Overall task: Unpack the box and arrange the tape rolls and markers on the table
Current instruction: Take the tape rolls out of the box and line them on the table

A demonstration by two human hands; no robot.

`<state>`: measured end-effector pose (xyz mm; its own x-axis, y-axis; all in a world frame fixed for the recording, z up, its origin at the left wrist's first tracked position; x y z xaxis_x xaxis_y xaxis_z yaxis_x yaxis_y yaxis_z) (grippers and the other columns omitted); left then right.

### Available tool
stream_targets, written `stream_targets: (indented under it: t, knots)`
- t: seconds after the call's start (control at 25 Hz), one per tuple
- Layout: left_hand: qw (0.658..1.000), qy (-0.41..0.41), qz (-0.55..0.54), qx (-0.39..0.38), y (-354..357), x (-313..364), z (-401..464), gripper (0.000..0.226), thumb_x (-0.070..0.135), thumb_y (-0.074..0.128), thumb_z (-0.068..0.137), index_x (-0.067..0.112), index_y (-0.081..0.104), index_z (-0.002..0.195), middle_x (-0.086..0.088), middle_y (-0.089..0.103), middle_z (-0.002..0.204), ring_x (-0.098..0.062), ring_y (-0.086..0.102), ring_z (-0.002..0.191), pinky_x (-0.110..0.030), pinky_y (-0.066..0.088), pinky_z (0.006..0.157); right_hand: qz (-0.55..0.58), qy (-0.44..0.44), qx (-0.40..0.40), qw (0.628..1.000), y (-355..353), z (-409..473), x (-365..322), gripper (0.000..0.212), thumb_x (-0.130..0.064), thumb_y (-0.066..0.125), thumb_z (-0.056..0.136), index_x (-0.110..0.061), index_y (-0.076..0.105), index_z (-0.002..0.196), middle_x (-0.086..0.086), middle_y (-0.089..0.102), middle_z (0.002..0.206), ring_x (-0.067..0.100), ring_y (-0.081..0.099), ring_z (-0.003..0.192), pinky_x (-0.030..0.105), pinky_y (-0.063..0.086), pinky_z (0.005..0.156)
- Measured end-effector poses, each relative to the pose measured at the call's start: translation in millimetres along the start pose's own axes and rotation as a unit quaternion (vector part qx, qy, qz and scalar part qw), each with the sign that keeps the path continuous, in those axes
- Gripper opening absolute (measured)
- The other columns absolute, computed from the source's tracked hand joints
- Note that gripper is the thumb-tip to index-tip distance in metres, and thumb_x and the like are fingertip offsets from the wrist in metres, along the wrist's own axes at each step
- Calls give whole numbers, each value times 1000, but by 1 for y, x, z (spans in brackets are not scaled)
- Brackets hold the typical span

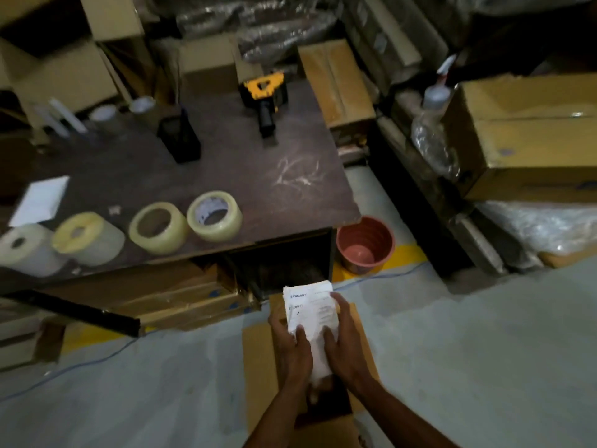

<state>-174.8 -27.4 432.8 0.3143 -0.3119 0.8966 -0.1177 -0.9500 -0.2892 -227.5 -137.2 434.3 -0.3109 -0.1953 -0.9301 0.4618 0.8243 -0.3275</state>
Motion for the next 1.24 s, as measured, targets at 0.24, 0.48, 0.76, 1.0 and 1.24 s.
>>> stream_targets:
  t: [0.24,0.48,0.76,1.0,1.24]
  knots:
    - [992,128,1,-7,-22,89,-12,17,25,50,88,34,63,81,3,60,95,-4,60,95,-20,45,76,-26,-60,-3,998,-30,20,-84,25,-28,47,87,-43,64,99,-6,62,99,0,58,98,13,44,83]
    - [983,168,-21,-76,-36,137,32,32,15,59,86,29,68,114,7,63,125,-4,59,116,-24,51,95,-43,-73,-46,995,-46,66,-130,32,-6,54,93,-35,66,95,-4,60,106,-6,54,102,9,40,84]
    - [972,145,-47,-178,-39,175,98,72,26,67,79,21,41,146,5,54,141,-12,58,122,-31,55,92,-14,-27,-67,997,-35,114,-152,37,-11,49,96,-43,60,111,-22,52,123,7,55,113,38,53,96]
    - [957,154,-61,-239,-38,201,140,74,22,71,79,21,38,146,-4,58,138,-18,61,120,-40,55,93,62,29,-128,989,-43,142,-185,56,13,50,82,-26,60,122,-10,54,125,7,58,107,19,56,72]
    - [939,267,-4,-217,-28,261,173,74,-3,49,93,39,29,150,8,47,148,-15,51,132,-43,51,101,46,-100,-9,994,-44,196,-221,55,18,48,67,-22,64,101,-2,62,115,14,61,109,37,60,79]
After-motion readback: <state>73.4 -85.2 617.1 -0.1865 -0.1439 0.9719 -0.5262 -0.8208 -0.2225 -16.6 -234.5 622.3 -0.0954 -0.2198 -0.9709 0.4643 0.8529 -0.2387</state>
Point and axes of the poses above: each hand's wrist, its own z-axis towards the middle knuckle, its own y-axis out of the palm, x = y × z, the point moved 3 cm from there along z, towards the middle knuckle
